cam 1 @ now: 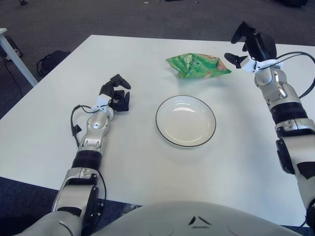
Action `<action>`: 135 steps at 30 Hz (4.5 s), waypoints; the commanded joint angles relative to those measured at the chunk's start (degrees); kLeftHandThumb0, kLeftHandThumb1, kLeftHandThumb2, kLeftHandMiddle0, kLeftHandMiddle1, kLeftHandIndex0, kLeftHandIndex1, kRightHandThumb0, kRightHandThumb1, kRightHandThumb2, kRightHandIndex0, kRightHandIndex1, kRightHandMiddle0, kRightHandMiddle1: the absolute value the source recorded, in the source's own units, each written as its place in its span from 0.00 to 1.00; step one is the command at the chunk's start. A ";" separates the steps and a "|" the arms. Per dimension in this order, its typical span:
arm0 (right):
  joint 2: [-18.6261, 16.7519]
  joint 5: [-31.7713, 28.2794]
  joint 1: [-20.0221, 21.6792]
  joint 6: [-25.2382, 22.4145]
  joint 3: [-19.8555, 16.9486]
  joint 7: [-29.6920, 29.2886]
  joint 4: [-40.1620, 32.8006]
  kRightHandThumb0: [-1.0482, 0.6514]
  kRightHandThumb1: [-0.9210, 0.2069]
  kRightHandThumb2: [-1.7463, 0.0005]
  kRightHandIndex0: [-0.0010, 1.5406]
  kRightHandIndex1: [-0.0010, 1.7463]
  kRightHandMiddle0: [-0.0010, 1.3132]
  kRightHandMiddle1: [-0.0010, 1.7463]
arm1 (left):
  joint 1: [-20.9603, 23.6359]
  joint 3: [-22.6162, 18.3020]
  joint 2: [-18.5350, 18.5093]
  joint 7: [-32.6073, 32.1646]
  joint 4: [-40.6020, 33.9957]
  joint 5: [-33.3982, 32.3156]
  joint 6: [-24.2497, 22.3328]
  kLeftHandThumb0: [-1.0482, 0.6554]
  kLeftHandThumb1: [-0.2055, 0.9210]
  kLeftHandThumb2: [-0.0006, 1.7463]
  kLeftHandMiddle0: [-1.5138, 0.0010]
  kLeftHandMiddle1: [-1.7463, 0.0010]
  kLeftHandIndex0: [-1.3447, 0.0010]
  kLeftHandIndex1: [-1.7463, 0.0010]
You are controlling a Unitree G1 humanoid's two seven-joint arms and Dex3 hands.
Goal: Put the snack into the plate.
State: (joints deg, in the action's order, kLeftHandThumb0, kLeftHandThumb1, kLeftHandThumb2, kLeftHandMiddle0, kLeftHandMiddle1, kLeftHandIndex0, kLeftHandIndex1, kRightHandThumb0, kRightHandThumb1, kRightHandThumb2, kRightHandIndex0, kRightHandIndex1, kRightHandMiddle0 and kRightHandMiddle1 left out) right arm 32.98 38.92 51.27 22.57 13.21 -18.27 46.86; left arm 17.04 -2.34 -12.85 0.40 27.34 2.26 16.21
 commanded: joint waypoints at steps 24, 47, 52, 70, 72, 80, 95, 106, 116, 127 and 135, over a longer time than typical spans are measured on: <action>-4.92 7.12 17.27 6.80 14.58 1.61 22.33 0.04 0.00 0.62 0.00 0.14 0.00 0.31 | -5.91 1.99 2.59 0.10 3.22 1.50 -0.83 0.33 0.44 0.77 0.13 0.00 0.53 0.00; -14.51 1.58 19.40 1.96 13.14 10.05 27.45 0.00 0.00 0.48 0.00 0.00 0.00 0.13 | -7.52 1.30 2.39 1.59 1.01 0.52 -0.59 0.33 0.44 0.77 0.13 0.00 0.53 0.00; -16.27 0.41 19.46 0.08 12.40 11.62 28.59 0.01 0.00 0.45 0.00 0.00 0.00 0.13 | -7.98 1.17 2.35 2.08 0.45 0.24 -0.84 0.33 0.44 0.77 0.13 0.00 0.53 0.00; -17.00 -6.52 11.67 -1.53 7.29 19.59 30.00 0.06 0.00 0.37 0.02 0.01 0.00 0.11 | -8.94 0.70 2.74 0.16 -0.93 0.76 -1.04 0.33 0.46 0.75 0.13 0.00 0.54 0.00; -16.43 -6.80 11.01 -0.73 7.19 20.14 29.63 0.06 0.00 0.36 0.02 0.01 0.00 0.12 | -9.07 0.71 2.77 -0.14 -1.14 0.88 -0.93 0.33 0.46 0.76 0.13 0.00 0.54 0.00; -11.28 -8.31 10.26 5.35 6.74 25.49 24.65 0.07 0.00 0.35 0.02 0.01 0.00 0.12 | -8.98 1.03 2.52 -0.90 -1.25 1.67 -0.71 0.33 0.44 0.77 0.13 0.00 0.52 0.00; 2.14 -16.20 -3.87 12.54 1.35 37.80 -1.60 0.15 0.00 0.39 0.06 0.03 0.00 0.24 | -7.39 1.62 1.72 -1.26 1.09 3.14 0.72 0.32 0.41 0.80 0.12 0.00 0.50 0.00; 5.93 -17.31 -12.01 -0.14 -4.92 39.29 -19.56 0.18 0.00 0.46 0.16 0.07 0.00 0.34 | -6.05 1.68 1.44 -0.09 3.68 2.72 1.84 0.32 0.41 0.80 0.12 0.00 0.50 0.00; 5.91 -15.85 -14.55 -7.84 -8.56 37.32 -28.87 0.21 0.00 0.53 0.17 0.18 0.00 0.43 | -5.85 1.50 1.77 0.05 4.18 2.32 1.76 0.32 0.41 0.80 0.12 0.00 0.50 0.00; 3.80 -13.37 -12.26 -10.36 -7.26 32.91 -27.41 0.18 0.00 0.66 0.13 0.25 0.00 0.47 | -6.01 1.72 2.01 0.14 4.51 2.28 2.64 0.32 0.41 0.80 0.12 0.00 0.51 0.00; 2.16 -9.09 -6.84 -5.36 -2.79 27.23 -13.83 0.16 0.00 0.68 0.10 0.25 0.00 0.45 | -6.15 1.81 1.94 -0.27 4.47 2.65 3.29 0.32 0.41 0.79 0.12 0.00 0.51 0.00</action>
State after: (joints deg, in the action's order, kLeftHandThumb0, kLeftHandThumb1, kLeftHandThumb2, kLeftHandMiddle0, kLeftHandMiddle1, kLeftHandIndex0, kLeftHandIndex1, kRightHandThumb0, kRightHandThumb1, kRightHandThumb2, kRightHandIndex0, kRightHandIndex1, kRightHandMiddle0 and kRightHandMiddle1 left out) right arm 35.97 28.37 41.78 15.17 8.97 11.05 29.03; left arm 16.40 -1.85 -13.14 0.18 27.21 4.11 19.48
